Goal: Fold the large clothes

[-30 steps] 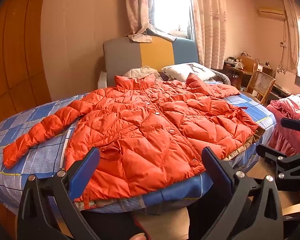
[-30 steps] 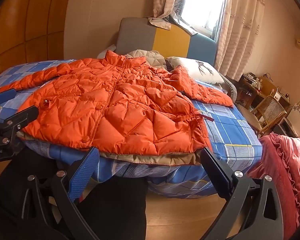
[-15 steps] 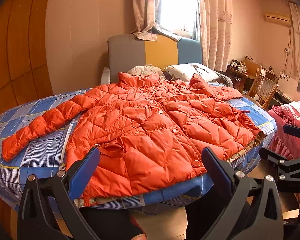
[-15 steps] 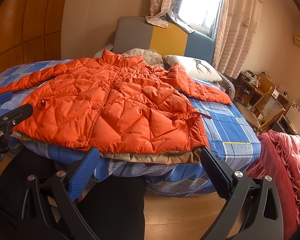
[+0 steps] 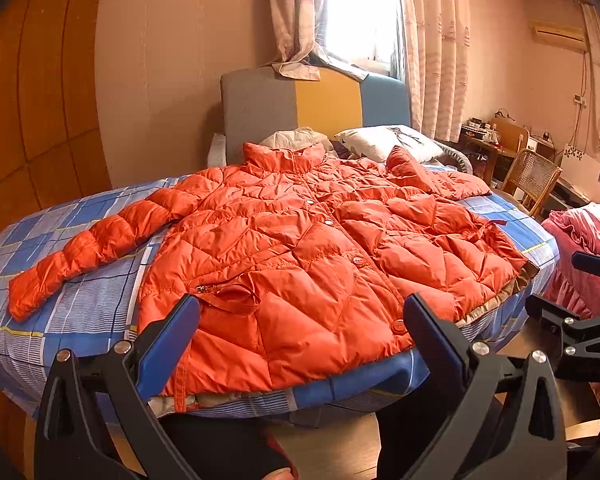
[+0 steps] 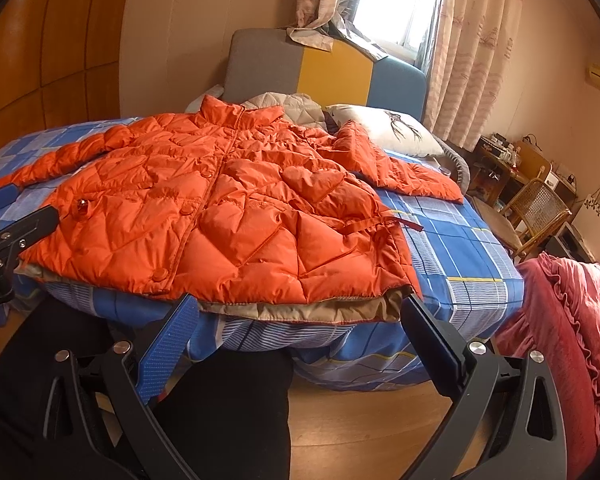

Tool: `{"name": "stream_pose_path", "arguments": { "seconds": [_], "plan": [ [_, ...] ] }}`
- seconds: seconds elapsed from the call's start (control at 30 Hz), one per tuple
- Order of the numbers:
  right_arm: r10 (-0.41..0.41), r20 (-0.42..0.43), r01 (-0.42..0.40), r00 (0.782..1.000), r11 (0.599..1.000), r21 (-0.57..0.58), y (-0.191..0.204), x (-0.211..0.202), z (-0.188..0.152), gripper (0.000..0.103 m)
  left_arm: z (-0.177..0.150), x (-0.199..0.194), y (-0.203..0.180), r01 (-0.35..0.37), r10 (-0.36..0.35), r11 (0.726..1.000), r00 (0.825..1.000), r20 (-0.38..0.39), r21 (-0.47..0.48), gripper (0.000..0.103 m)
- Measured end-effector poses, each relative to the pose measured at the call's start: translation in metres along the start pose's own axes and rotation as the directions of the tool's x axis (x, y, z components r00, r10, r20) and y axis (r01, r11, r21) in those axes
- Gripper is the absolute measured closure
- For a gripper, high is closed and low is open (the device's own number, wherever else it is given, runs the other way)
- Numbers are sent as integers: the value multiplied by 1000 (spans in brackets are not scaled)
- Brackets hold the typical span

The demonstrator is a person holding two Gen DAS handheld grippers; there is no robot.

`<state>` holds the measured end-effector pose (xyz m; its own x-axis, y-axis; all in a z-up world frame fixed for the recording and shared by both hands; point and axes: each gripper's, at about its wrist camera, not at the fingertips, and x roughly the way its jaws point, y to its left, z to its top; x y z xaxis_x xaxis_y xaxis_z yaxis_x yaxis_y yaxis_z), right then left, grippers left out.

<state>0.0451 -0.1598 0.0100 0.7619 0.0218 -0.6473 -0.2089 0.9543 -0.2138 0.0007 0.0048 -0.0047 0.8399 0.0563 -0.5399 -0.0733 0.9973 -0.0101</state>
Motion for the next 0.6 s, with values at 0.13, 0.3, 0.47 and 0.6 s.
{"name": "stream_pose_path", "arguments": {
  "seconds": [0.13, 0.3, 0.47, 0.6],
  "plan": [
    [2, -2, -2, 1000, 1000, 2, 0, 0, 0, 3, 0, 0, 0, -3, 3, 1000, 1000, 0, -1, 2],
    [0, 1, 0, 1000, 1000, 1, 0, 0, 0, 3, 0, 0, 1, -4, 4, 1000, 1000, -2, 5, 2],
    [4, 3, -4, 1000, 1000, 13, -2, 0, 1, 3, 0, 0, 1, -5, 5, 1000, 1000, -1, 8, 2],
    [6, 5, -6, 1000, 1000, 13, -3, 0, 1, 3, 1, 0, 2, -8, 8, 1000, 1000, 2, 2, 2]
  ]
}}
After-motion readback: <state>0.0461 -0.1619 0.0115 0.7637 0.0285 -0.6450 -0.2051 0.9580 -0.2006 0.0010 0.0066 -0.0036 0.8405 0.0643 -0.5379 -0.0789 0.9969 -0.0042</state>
